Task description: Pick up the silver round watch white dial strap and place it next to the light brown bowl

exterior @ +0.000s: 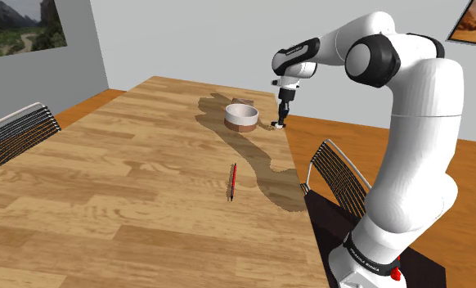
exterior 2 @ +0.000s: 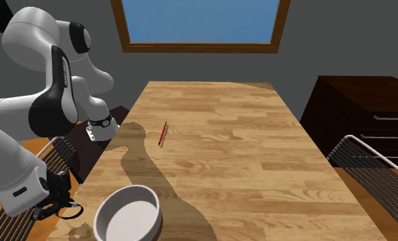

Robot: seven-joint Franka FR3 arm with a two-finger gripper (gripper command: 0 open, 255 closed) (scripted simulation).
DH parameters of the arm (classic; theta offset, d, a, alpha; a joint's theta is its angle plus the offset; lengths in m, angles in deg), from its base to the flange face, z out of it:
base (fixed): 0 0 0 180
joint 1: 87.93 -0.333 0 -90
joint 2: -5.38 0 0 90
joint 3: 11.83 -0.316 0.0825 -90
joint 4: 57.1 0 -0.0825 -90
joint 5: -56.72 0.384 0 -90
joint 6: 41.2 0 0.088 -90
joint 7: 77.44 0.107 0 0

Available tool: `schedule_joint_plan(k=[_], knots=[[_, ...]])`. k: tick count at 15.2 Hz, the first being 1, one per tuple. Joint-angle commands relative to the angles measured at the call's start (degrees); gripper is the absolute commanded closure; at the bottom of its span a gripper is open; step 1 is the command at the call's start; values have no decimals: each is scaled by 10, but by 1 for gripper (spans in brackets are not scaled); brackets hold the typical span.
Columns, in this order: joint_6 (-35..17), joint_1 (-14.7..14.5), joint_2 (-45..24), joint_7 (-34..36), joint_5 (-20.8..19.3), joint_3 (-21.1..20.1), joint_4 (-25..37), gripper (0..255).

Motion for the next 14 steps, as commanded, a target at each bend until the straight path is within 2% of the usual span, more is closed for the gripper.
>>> schedule_joint_plan(k=[1, 10, 11, 14], knots=[[-14, 0, -4, -2, 1, -1, -10, 255], [-20, 0, -7, -3, 2, -1, -14, 255], [-20, 0, -7, -3, 2, -1, -14, 0], [-20, 0, -7, -3, 2, -1, -14, 0]])
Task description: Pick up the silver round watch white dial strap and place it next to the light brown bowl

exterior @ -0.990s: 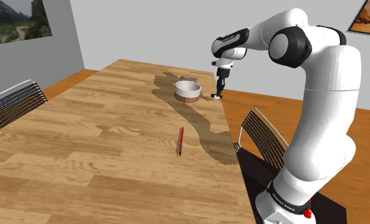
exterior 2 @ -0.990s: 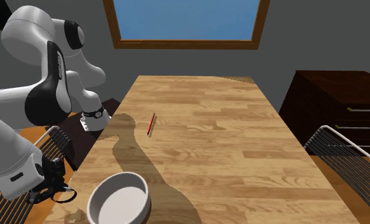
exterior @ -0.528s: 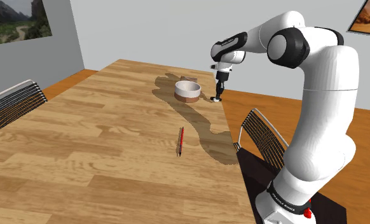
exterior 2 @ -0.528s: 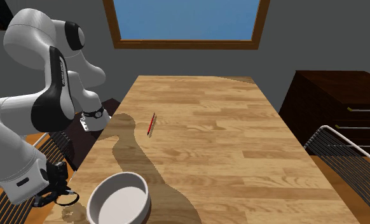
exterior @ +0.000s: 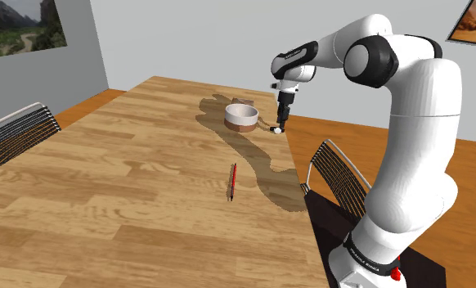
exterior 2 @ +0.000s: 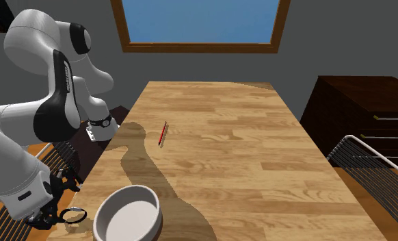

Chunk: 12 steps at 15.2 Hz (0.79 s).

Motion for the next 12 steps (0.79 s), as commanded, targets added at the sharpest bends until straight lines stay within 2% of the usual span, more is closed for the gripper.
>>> schedule_joint_plan(k=[1, 2, 6, 12], knots=[[0, 0, 0, 0, 0, 0, 0, 0], [0, 0, 0, 0, 0, 0, 0, 0], [71, 5, 4, 4, -4, 3, 68, 0], [71, 5, 4, 4, -4, 3, 68, 0]])
